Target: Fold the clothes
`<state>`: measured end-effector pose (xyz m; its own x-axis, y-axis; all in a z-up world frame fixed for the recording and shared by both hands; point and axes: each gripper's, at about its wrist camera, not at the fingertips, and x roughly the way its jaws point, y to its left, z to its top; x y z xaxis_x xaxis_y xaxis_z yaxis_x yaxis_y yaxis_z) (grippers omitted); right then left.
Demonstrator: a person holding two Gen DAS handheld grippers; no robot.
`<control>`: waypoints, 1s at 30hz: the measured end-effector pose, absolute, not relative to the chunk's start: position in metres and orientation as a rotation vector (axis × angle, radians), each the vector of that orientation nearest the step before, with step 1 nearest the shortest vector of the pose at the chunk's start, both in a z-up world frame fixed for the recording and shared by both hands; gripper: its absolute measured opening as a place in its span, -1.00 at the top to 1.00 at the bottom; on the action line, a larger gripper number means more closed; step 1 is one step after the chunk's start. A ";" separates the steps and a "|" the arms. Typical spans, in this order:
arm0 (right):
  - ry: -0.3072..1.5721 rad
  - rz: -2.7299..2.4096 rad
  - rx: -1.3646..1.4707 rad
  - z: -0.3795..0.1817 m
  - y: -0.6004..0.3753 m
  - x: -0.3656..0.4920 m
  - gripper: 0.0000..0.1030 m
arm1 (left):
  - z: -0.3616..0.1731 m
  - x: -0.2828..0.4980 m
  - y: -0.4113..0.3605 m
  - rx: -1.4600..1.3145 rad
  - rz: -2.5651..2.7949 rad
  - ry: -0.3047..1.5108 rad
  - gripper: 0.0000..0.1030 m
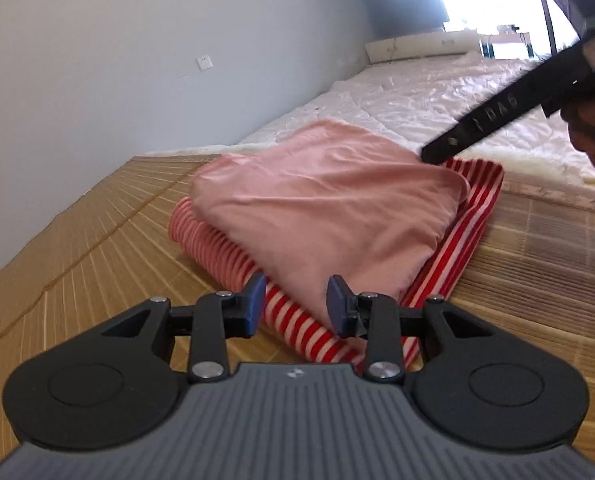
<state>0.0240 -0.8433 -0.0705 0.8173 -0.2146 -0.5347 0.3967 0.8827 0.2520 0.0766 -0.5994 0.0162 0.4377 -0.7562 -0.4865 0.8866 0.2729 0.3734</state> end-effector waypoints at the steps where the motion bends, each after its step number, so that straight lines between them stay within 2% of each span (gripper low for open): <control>1: 0.519 -0.348 0.340 -0.070 -0.847 0.021 0.34 | 0.021 0.075 -0.593 0.659 -1.114 0.218 0.23; 4: 0.534 -0.284 0.365 -0.066 -0.851 0.014 0.34 | 0.027 0.068 -0.581 0.683 -1.137 0.192 0.23; 11: 0.648 -0.179 0.154 -0.073 -0.822 0.015 0.33 | 0.009 0.041 -0.586 0.797 -1.154 0.133 0.23; 14: 0.621 -0.191 0.159 -0.078 -0.823 0.013 0.34 | 0.003 0.038 -0.592 0.810 -1.154 0.127 0.23; 16: 0.605 -0.196 0.190 -0.081 -0.827 0.015 0.42 | 0.001 0.034 -0.592 0.816 -1.171 0.113 0.23; 17: 0.608 -0.190 0.212 -0.081 -0.828 0.015 0.59 | 0.001 0.032 -0.591 0.810 -1.185 0.107 0.23; 19: 0.614 -0.180 0.253 -0.080 -0.830 0.016 0.75 | 0.001 0.031 -0.592 0.779 -1.208 0.120 0.22; 24: 0.540 -0.152 0.337 -0.066 -0.836 0.008 0.79 | -0.008 0.021 -0.601 0.786 -1.199 0.075 0.13; 30: 0.482 -0.110 0.422 -0.057 -0.845 -0.001 0.79 | -0.021 0.018 -0.616 0.830 -1.109 0.037 0.12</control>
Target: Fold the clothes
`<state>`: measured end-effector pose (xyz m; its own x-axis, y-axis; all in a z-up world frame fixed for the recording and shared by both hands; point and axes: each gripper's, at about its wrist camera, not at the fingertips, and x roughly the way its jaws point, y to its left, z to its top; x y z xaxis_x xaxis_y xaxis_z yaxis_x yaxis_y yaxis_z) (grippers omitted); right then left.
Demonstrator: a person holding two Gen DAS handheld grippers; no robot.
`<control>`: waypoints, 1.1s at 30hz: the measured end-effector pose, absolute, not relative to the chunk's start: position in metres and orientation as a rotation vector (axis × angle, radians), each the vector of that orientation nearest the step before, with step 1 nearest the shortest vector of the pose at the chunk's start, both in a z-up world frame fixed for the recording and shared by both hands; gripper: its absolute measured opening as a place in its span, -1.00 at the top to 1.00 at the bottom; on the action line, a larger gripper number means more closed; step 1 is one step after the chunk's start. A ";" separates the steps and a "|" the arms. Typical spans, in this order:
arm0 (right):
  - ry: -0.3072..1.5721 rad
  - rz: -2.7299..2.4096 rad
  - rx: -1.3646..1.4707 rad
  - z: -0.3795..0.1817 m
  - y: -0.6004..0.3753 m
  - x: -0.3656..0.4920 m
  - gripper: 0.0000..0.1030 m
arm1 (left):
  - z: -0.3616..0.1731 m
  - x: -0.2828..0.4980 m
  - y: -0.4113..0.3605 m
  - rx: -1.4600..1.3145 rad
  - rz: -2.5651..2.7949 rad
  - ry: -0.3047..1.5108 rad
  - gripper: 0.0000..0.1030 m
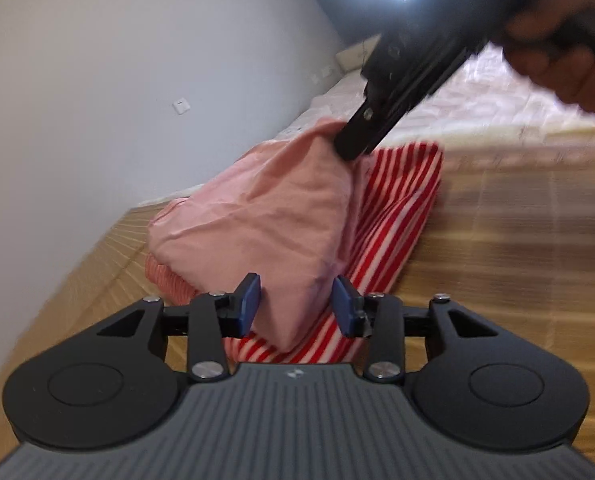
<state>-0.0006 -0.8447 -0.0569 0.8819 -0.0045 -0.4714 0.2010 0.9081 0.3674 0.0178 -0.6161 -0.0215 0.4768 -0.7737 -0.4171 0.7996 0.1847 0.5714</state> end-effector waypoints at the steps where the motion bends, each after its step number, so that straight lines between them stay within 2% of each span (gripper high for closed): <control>1: 0.489 -0.121 0.421 -0.057 -0.845 -0.001 0.79 | -0.023 0.019 -0.616 0.847 -1.084 0.030 0.12; 4: 0.548 -0.170 0.372 -0.063 -0.845 0.002 0.79 | -0.020 0.030 -0.609 0.811 -1.084 0.066 0.10; 6: 0.579 -0.186 0.359 -0.069 -0.845 0.005 0.79 | -0.017 0.037 -0.604 0.781 -1.093 0.101 0.02; 12: 0.611 -0.195 0.347 -0.078 -0.843 0.011 0.74 | -0.016 0.041 -0.594 0.776 -1.103 0.146 0.01; 15: 0.620 -0.225 0.326 -0.073 -0.839 0.009 0.59 | -0.011 0.042 -0.587 0.752 -1.090 0.198 -0.04; 16: 0.627 -0.246 0.314 -0.071 -0.836 0.008 0.42 | -0.011 0.043 -0.584 0.746 -1.089 0.218 -0.07; 17: 0.634 -0.267 0.303 -0.069 -0.834 0.007 0.35 | -0.009 0.042 -0.580 0.737 -1.092 0.235 -0.09; 20: 0.657 -0.312 0.304 -0.064 -0.824 0.003 0.29 | -0.005 0.038 -0.571 0.716 -1.124 0.330 -0.31; 21: 0.661 -0.313 0.303 -0.063 -0.818 0.001 0.25 | -0.004 0.037 -0.568 0.704 -1.134 0.369 -0.31; 23: 0.672 -0.311 0.307 -0.062 -0.805 -0.006 0.05 | -0.004 0.036 -0.563 0.660 -1.147 0.450 -0.34; 25: 0.682 -0.275 0.299 -0.064 -0.791 -0.010 -0.03 | -0.005 0.037 -0.559 0.605 -1.153 0.532 -0.45; 27: 0.699 -0.247 0.284 -0.069 -0.779 -0.013 -0.05 | -0.008 0.035 -0.557 0.577 -1.142 0.585 -0.49; 33: 0.657 -0.226 0.231 -0.077 -0.765 -0.015 -0.05 | -0.016 0.018 -0.563 0.654 -1.080 0.554 -0.60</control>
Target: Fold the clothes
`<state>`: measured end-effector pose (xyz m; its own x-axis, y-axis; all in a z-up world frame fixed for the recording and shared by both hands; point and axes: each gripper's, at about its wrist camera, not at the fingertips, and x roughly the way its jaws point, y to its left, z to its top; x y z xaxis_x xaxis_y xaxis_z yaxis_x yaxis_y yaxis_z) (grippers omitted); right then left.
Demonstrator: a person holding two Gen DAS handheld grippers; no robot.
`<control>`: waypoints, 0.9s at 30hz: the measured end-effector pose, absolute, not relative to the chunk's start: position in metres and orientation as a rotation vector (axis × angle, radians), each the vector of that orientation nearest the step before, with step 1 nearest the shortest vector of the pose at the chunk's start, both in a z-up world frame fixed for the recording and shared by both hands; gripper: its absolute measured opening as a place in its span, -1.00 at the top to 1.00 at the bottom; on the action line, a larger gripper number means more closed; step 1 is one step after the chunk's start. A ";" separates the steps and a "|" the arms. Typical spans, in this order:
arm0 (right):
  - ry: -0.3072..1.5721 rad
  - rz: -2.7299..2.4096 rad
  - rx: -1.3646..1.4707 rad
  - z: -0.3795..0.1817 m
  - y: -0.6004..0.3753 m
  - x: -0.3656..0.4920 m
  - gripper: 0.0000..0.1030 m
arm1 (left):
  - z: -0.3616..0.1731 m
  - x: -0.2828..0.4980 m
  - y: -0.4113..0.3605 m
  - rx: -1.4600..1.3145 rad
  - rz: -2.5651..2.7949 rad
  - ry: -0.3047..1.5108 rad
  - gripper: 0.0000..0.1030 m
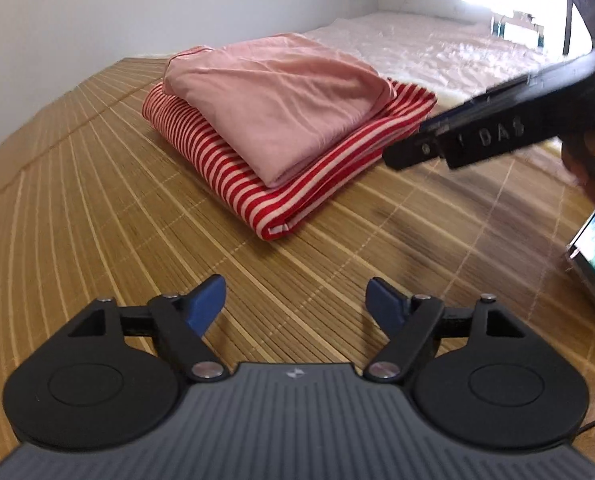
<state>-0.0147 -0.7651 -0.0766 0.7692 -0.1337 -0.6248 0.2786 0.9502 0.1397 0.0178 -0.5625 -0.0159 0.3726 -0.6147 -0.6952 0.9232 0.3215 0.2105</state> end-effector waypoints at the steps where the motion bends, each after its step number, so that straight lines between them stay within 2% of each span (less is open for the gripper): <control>1: 0.649 -0.229 0.238 -0.077 -0.767 -0.015 -0.05 | -0.017 0.017 -0.564 0.665 -1.078 0.547 -0.60; 6: 0.608 -0.250 0.246 -0.064 -0.784 -0.024 -0.07 | -0.010 0.022 -0.571 0.639 -1.073 0.537 -0.60; 12: 0.430 -0.207 0.468 -0.023 -0.849 -0.030 -0.01 | 0.022 0.038 -0.593 0.554 -1.055 0.428 -0.62; 15: 0.459 -0.184 0.484 -0.017 -0.876 0.008 0.19 | 0.024 0.048 -0.612 0.486 -1.043 0.440 -0.64; 17: 0.510 -0.180 0.459 -0.021 -0.891 0.040 0.48 | 0.020 0.052 -0.623 0.443 -1.085 0.477 -0.64; 24: 0.519 -0.131 0.542 -0.039 -0.936 0.110 0.48 | 0.008 0.070 -0.636 0.432 -1.087 0.451 -0.64; 27: 0.571 -0.128 0.482 -0.045 -0.931 0.130 0.51 | 0.000 0.081 -0.638 0.433 -1.091 0.474 -0.64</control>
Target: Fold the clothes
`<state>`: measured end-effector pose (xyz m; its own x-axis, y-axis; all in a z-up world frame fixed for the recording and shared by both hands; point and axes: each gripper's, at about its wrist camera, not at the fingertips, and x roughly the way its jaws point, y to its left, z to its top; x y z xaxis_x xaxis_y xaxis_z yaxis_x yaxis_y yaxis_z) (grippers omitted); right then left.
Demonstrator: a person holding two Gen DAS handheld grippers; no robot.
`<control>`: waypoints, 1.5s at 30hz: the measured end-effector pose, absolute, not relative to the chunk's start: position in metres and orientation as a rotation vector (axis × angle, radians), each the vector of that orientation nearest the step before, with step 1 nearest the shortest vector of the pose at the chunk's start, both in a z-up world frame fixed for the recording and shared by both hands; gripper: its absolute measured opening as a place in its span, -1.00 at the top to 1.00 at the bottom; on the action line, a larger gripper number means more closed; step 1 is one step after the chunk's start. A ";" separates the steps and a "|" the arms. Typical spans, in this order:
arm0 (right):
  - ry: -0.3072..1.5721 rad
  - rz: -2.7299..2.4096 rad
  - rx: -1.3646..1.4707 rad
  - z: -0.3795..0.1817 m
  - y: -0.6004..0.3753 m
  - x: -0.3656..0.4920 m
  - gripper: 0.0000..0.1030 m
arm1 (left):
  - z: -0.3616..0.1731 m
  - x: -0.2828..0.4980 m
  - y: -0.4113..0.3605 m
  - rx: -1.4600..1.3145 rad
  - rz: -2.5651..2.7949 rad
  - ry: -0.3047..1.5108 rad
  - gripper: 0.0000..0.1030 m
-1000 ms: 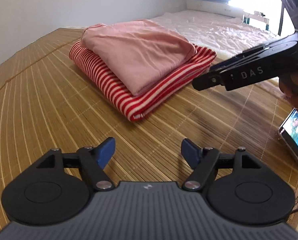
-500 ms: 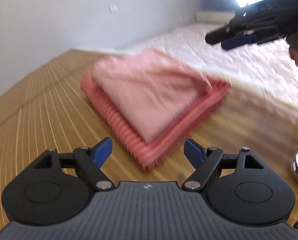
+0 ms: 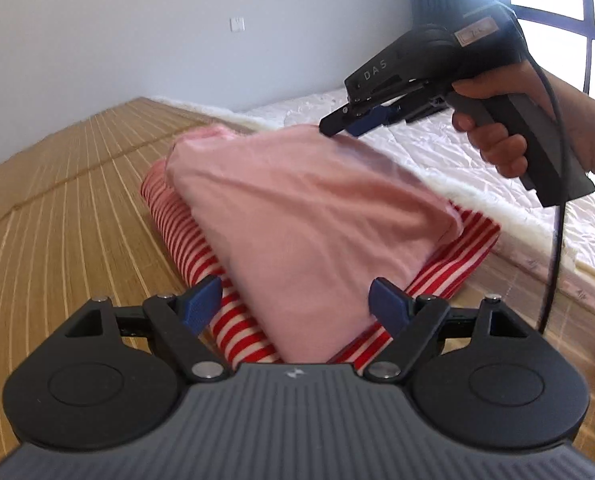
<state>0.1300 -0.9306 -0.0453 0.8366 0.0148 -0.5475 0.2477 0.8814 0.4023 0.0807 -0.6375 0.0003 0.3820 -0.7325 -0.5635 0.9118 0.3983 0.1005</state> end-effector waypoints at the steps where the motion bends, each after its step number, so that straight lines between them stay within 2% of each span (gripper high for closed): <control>1: 0.583 -0.142 0.451 -0.047 -0.928 0.135 0.83 | -0.003 0.084 -0.638 0.429 -1.094 0.481 -0.64; 2: 0.574 -0.134 0.451 -0.047 -0.927 0.137 0.92 | -0.006 0.085 -0.637 0.422 -1.099 0.483 -0.64; 9: 0.577 -0.222 0.425 -0.057 -0.928 0.155 0.94 | -0.014 0.084 -0.635 0.431 -1.104 0.464 -0.71; 15: 0.529 -0.348 0.383 -0.035 -0.926 0.118 0.64 | -0.009 0.085 -0.628 0.422 -1.099 0.501 -0.71; 19: 0.556 -0.261 0.418 -0.018 -0.908 0.064 0.21 | -0.006 0.084 -0.622 0.452 -1.076 0.480 -0.71; 22: 0.593 -0.249 0.417 -0.026 -0.881 0.030 0.21 | -0.003 0.083 -0.619 0.441 -1.062 0.479 -0.71; 26: 0.559 -0.251 0.479 -0.047 -0.858 0.004 0.30 | -0.001 0.087 -0.618 0.433 -1.052 0.494 -0.71; 27: 0.559 -0.238 0.498 -0.050 -0.856 0.003 0.38 | -0.002 0.086 -0.617 0.439 -1.049 0.494 -0.71; 28: 0.573 -0.231 0.505 -0.052 -0.855 0.005 0.56 | -0.003 0.084 -0.617 0.444 -1.045 0.494 -0.71; 30: 0.579 -0.241 0.487 -0.051 -0.853 0.006 0.62 | -0.005 0.087 -0.617 0.443 -1.045 0.497 -0.71; 32: 0.593 -0.244 0.444 -0.053 -0.849 0.012 0.88 | -0.008 0.090 -0.618 0.443 -1.043 0.500 -0.71; 35: 0.584 -0.295 0.380 -0.059 -0.849 0.011 0.98 | -0.013 0.094 -0.617 0.439 -1.039 0.507 -0.72; 39: 0.600 -0.348 0.384 -0.062 -0.864 -0.003 0.98 | -0.014 0.099 -0.614 0.418 -1.044 0.518 -0.72; 42: 0.632 -0.199 0.439 -0.069 -0.869 -0.002 0.75 | -0.012 0.097 -0.616 0.441 -1.040 0.500 -0.72; 44: 0.645 -0.173 0.412 -0.066 -0.864 -0.004 0.47 | -0.011 0.097 -0.617 0.461 -1.037 0.488 -0.72; 45: 0.645 -0.171 0.402 -0.067 -0.863 -0.004 0.44 | -0.012 0.098 -0.619 0.465 -1.036 0.489 -0.72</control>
<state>-0.0043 -0.8628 -0.0666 0.7886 -0.0310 -0.6142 0.2772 0.9094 0.3100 0.0979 -0.6187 -0.0115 0.4232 -0.6915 -0.5854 0.8915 0.4332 0.1328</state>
